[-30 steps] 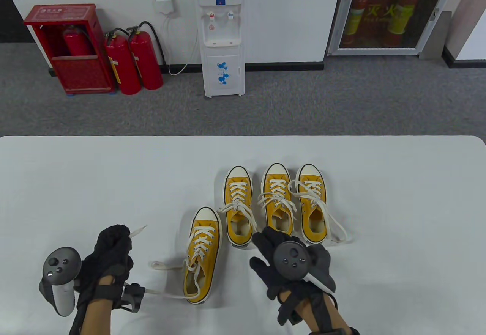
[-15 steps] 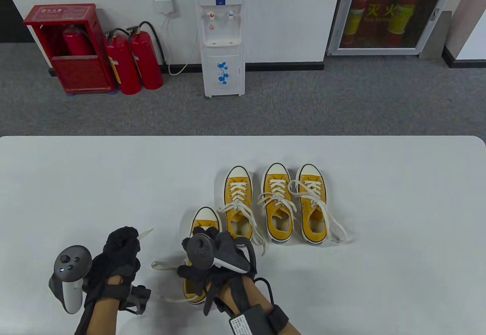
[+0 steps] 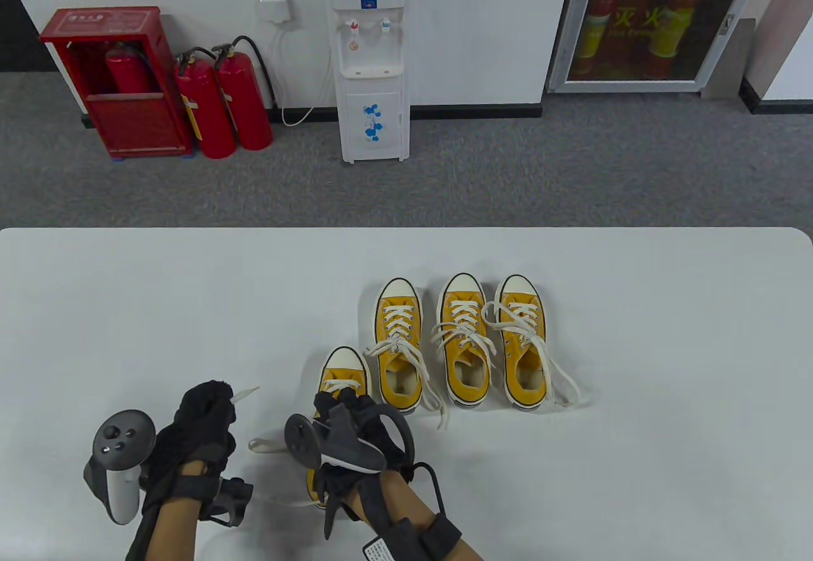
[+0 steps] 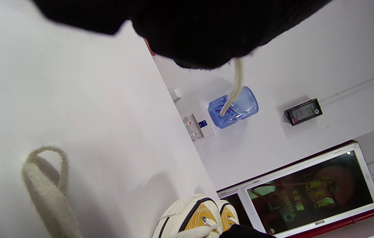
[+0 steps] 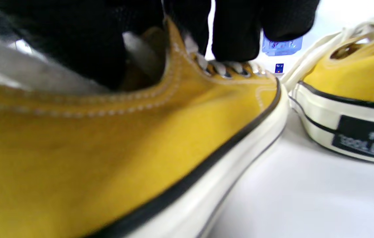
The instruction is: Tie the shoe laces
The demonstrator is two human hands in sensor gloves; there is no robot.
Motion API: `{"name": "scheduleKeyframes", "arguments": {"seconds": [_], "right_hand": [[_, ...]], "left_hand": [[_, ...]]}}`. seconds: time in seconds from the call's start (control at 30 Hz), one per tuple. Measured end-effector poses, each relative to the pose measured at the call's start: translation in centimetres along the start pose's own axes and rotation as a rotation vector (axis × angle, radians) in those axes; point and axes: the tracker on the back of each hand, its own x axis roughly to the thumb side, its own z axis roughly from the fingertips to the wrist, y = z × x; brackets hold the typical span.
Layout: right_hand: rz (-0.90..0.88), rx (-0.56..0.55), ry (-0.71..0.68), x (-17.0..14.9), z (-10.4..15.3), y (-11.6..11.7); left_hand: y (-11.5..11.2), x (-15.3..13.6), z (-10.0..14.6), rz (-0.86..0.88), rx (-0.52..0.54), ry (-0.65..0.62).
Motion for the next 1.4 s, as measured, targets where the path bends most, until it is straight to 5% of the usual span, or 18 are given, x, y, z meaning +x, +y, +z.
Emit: {"name": "scheduleKeyframes", "arguments": {"seconds": [0.3,0.7,1.13,1.4], "right_hand": [[-0.376,0.006,0.034,-2.4,0.7,-1.2],[-1.214,0.136,0.070,-7.8,2.0,0.8],[-1.516,0.009,-0.107,-7.3,3.0,-2.7],[-1.397,-0.043,-0.138,-7.0,3.4,-3.5]], "left_hand": [[0.0,0.1,0.0,0.005,-0.011,-0.008],[-0.5,0.4,0.0,0.026,-0.055,-0.023],[-2.0,1.2,0.7,0.242,-0.198,-0.043],[-3.3,1.7,1.2,0.483,-0.333,-0.073]]}}
